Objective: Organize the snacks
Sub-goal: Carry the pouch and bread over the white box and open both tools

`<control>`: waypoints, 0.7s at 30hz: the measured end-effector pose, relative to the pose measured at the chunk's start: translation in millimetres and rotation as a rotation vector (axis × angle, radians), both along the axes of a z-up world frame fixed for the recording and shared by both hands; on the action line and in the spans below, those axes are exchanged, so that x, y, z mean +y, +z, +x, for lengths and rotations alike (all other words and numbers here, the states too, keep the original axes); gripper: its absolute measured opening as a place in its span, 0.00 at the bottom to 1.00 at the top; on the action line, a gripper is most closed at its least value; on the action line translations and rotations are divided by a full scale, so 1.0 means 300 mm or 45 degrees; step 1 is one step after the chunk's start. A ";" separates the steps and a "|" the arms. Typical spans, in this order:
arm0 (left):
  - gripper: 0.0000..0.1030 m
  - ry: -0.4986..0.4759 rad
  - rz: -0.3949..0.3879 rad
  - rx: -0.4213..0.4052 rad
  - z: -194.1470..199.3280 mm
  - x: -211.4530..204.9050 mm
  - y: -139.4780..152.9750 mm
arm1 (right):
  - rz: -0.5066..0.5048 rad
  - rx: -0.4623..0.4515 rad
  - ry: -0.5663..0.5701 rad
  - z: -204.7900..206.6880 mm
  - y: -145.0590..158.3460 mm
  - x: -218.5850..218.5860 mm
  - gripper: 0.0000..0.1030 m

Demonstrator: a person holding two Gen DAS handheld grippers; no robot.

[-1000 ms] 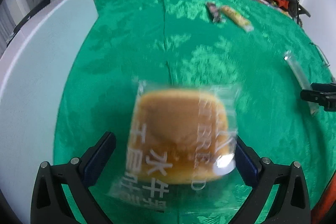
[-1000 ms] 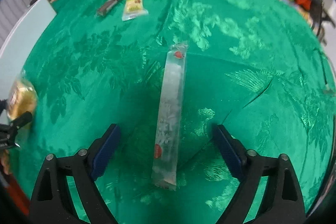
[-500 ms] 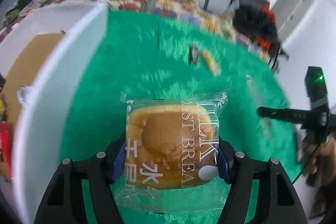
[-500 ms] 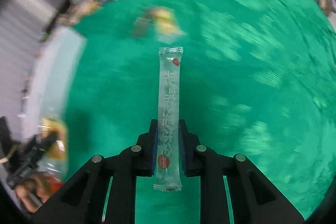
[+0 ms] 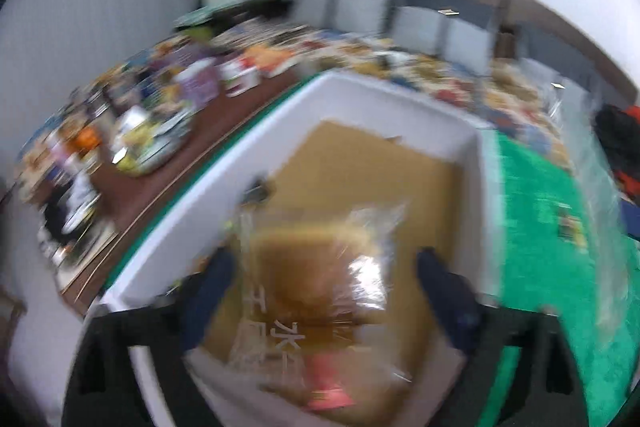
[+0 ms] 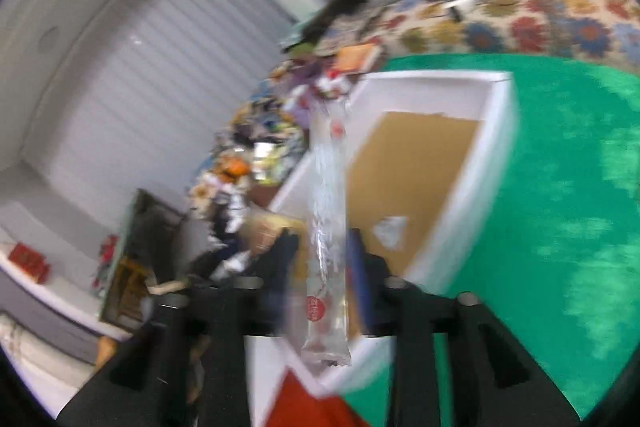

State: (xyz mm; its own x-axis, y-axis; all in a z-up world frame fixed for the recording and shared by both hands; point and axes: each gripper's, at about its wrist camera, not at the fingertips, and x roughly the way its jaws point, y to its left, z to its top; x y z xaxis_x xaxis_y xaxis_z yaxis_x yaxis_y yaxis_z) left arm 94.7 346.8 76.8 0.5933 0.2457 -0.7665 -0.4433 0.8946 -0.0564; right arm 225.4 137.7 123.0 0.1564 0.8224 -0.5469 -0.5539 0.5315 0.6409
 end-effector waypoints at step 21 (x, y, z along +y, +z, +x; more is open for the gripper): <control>1.00 -0.627 -0.200 -0.283 -0.060 -0.709 0.062 | -1.021 -0.330 -0.784 -0.098 -0.626 -1.187 0.74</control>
State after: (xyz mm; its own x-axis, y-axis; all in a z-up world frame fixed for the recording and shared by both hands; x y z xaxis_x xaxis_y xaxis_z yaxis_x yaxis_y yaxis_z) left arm 76.6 133.9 95.4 0.7604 -0.2081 -0.6152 0.0624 0.9663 -0.2498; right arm 196.1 -218.3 -64.8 0.6158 -0.0288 -0.7874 -0.1131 0.9857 -0.1246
